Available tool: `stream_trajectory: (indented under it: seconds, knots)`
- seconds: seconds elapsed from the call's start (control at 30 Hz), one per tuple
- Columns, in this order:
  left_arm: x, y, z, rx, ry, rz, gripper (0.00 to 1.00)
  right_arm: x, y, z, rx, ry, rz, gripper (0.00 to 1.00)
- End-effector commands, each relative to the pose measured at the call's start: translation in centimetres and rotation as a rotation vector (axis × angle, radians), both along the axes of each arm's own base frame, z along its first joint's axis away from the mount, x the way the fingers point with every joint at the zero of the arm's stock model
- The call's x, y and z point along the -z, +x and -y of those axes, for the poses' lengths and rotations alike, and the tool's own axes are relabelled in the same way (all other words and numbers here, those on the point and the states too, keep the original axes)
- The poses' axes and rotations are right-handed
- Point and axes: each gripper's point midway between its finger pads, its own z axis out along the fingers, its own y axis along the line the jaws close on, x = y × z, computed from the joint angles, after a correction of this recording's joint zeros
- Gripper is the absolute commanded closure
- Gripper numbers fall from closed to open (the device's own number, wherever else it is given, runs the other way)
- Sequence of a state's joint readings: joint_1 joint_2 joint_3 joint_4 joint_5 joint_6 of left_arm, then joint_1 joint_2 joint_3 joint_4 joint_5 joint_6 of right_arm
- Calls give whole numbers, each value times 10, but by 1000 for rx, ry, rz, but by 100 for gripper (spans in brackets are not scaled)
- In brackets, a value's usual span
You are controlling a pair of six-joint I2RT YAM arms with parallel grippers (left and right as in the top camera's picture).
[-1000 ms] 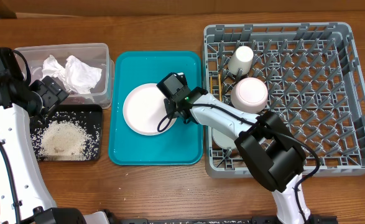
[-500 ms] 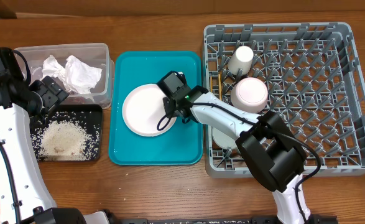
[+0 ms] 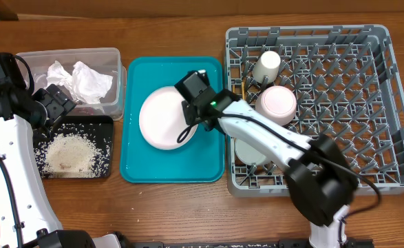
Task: Sort waste into correct bins and load items into the dishwasher
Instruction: 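Lift the white plate and stand it upright in the rack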
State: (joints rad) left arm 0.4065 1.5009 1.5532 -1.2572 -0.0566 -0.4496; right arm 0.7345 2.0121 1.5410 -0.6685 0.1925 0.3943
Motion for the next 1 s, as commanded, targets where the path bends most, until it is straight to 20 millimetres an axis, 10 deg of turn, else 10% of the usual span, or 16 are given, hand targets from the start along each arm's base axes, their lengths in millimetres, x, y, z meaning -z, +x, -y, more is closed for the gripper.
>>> stream_trajectory:
  seconds: [0.0,0.5,0.97]
  knots:
    - [-4,3,-1,8,9,8,0,-79,17,23,85,-28,208,96]
    - [-4,3,-1,8,9,8,0,-269,2,208,645,-963,788,96]
    - [-4,3,-1,8,9,8,0,-258,17,336,768,-1180,519,96]
